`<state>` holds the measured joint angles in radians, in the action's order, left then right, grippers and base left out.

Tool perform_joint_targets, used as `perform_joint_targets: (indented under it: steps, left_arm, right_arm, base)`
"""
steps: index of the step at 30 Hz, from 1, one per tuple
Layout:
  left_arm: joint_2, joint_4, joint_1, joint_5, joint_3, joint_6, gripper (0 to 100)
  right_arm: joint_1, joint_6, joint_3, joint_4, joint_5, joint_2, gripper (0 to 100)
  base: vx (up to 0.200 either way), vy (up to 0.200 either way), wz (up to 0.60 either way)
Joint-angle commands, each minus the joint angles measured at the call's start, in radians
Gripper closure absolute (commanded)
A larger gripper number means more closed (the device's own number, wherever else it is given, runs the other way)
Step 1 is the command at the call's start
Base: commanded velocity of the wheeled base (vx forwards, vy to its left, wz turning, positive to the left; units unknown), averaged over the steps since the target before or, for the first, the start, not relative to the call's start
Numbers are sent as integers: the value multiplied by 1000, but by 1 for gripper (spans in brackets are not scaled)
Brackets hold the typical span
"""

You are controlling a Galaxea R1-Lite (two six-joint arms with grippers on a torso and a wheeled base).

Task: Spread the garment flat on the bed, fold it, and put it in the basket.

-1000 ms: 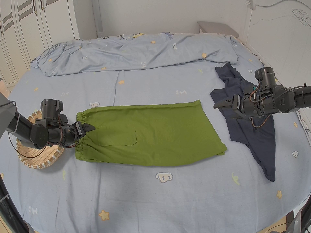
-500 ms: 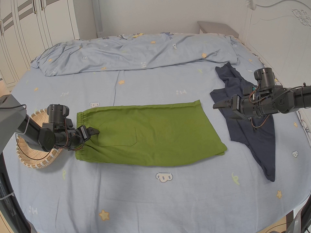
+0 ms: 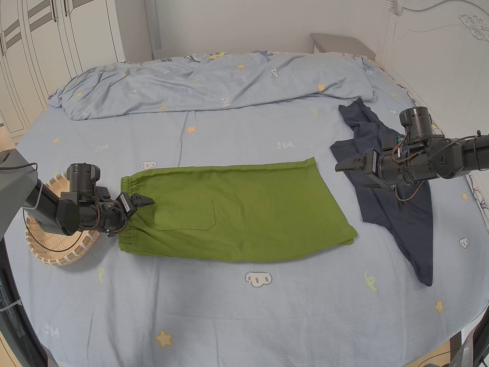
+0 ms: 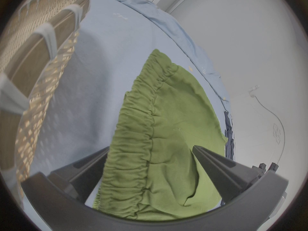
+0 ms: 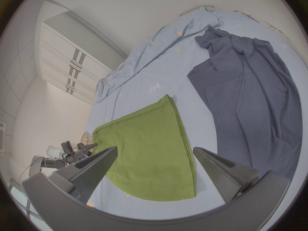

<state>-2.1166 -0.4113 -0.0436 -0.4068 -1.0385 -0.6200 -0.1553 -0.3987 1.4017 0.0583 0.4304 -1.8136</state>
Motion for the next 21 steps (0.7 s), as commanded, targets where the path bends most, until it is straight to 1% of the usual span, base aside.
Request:
perform_joint_targets:
  steps: [1,7,8,16,21]
  left_arm:
    - [-29,2,-18,-3,-8,-3,0]
    - [-37,2,-18,-3,-11,-3,0]
    - [-37,2,-18,-3,-11,-3,100]
    - [-33,2,-16,-3,-12,-3,100]
    - [14,2,-2,0,-8,-1,100]
  right_arm:
    - [0,0,0,0,1,-3,0]
    - [0,0,0,0,1,-3,0]
    - [0,0,0,0,1,-3,0]
    - [-3,0,0,0,1,-4,0]
    - [0,3,5,2,1,-24,0]
  base:
    - [0,0,0]
    - [0,0,0]
    - [0,0,0]
    - [0,0,0]
    - [0,0,0]
